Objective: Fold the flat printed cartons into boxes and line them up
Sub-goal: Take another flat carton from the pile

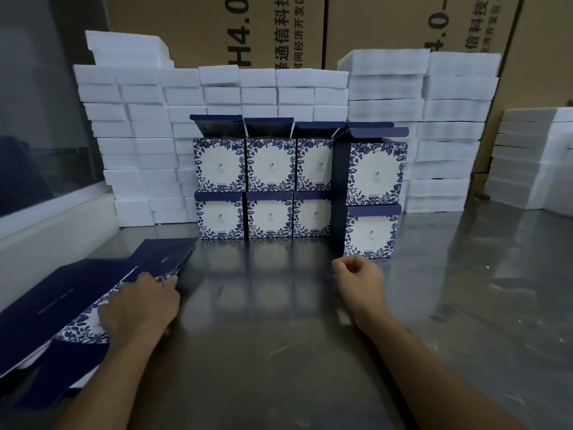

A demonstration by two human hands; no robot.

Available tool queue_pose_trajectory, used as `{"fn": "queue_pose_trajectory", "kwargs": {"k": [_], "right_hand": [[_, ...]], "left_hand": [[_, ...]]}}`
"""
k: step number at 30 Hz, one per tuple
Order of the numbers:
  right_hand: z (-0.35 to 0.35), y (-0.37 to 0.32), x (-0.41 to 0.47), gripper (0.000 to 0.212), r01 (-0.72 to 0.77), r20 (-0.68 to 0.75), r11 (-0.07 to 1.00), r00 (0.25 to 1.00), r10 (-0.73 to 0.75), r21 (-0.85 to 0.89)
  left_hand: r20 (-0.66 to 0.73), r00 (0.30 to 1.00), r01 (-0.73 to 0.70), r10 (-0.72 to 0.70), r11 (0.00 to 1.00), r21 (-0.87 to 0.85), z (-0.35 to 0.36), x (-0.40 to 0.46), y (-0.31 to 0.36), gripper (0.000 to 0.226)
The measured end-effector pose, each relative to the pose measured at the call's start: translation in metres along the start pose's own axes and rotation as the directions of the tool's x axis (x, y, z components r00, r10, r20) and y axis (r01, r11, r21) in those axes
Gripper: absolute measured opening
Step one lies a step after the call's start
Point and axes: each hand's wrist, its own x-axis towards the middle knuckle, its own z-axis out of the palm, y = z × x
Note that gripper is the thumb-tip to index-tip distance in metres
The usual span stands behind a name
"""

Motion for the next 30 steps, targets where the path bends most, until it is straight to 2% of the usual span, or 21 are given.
{"fn": "queue_pose_trajectory", "kwargs": {"k": [2, 4, 7, 10, 14, 16, 20, 23, 27, 28, 30], "right_hand": [[-0.002, 0.001, 0.001, 0.012, -0.013, 0.018, 0.998, 1.0, 0.012, 0.056], [-0.003, 0.001, 0.002, 0.013, -0.003, 0.031, 0.997, 1.0, 0.001, 0.079], [-0.004, 0.002, 0.001, 0.015, 0.013, 0.046, 0.996, 0.999, -0.017, 0.084], [-0.005, 0.001, -0.001, 0.016, 0.021, 0.058, 0.996, 0.998, -0.026, 0.083], [-0.002, -0.005, -0.006, 0.013, 0.054, 0.1, 0.996, 0.993, -0.061, 0.067], [0.0, -0.01, -0.014, 0.015, 0.069, 0.196, 0.992, 0.977, -0.089, 0.106], [0.012, -0.029, -0.038, 0.018, -0.022, 0.427, 0.983, 0.902, -0.059, 0.183], [0.023, -0.041, -0.055, 0.019, -0.01, 0.503, 0.977, 0.858, -0.101, 0.213], [0.03, -0.049, -0.062, 0.023, -0.043, 0.436, 0.93, 0.891, -0.129, 0.364], [0.03, -0.051, -0.06, 0.023, -0.014, 0.385, 0.925, 0.912, -0.145, 0.38], [0.024, -0.054, -0.056, 0.023, 0.062, 0.238, 0.924, 0.958, -0.162, 0.376]], "left_hand": [[-0.049, 0.998, -0.031, 0.029, 0.999, -0.03, -0.004, -0.004, 0.001, 0.037], [-0.06, 0.996, -0.069, 0.072, 0.997, 0.046, -0.006, -0.008, 0.002, 0.028], [-0.088, 0.989, -0.102, 0.118, 0.98, 0.171, -0.006, -0.016, 0.004, 0.038], [-0.224, 0.954, -0.152, 0.199, 0.965, 0.214, -0.011, -0.021, 0.013, 0.06], [-0.327, 0.871, -0.301, 0.367, 0.924, 0.233, -0.014, -0.038, 0.037, 0.076], [-0.328, 0.823, -0.392, 0.464, 0.881, 0.263, -0.009, -0.054, 0.052, 0.08], [-0.362, 0.69, -0.557, 0.627, 0.779, 0.288, 0.003, -0.082, 0.073, 0.077], [-0.353, 0.599, -0.661, 0.719, 0.693, 0.289, 0.012, -0.098, 0.08, 0.076], [-0.416, 0.494, -0.796, 0.764, 0.59, 0.137, 0.019, -0.1, 0.085, 0.071], [-0.427, 0.487, -0.826, 0.762, 0.56, 0.058, 0.019, -0.098, 0.084, 0.064], [-0.431, 0.532, -0.829, 0.729, 0.553, -0.089, 0.015, -0.089, 0.082, 0.056]]}}
